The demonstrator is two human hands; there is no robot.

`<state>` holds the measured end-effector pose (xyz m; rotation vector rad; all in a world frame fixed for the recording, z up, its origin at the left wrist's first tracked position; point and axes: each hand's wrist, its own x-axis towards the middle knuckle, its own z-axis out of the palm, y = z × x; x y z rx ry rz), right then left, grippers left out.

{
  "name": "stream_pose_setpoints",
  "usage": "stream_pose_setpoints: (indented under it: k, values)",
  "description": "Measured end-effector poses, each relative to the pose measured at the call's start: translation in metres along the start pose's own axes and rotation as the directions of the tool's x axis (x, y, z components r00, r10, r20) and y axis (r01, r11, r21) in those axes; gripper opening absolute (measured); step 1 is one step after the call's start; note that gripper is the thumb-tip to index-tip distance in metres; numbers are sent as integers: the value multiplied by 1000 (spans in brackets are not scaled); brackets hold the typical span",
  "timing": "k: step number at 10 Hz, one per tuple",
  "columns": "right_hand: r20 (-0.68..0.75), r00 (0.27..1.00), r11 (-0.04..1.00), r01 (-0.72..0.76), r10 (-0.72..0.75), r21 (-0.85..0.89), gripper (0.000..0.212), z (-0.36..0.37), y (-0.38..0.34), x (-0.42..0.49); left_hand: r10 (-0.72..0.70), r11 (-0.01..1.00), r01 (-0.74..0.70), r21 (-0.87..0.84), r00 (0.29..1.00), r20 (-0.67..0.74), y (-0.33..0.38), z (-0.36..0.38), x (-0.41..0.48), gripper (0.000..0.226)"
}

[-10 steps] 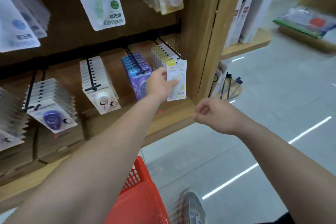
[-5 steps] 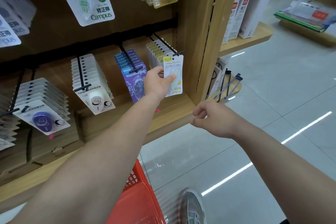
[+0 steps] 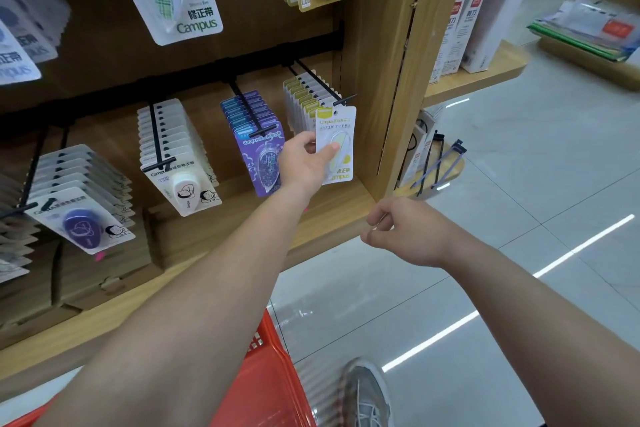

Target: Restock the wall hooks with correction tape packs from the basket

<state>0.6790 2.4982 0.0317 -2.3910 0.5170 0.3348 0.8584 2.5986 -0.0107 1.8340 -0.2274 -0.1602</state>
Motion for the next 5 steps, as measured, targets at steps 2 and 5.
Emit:
stream_pose_setpoints:
  k: [2,5]
  values:
    - [-2,1000,1000,-4,4,-11,27,2,0,1,-25,999,27,37,999,-47,0,2,7,15]
    - [-2,1000,998,-13,13,-61,29,5,-17,5,-134,968,133,211,991,-10,11,1,8,33]
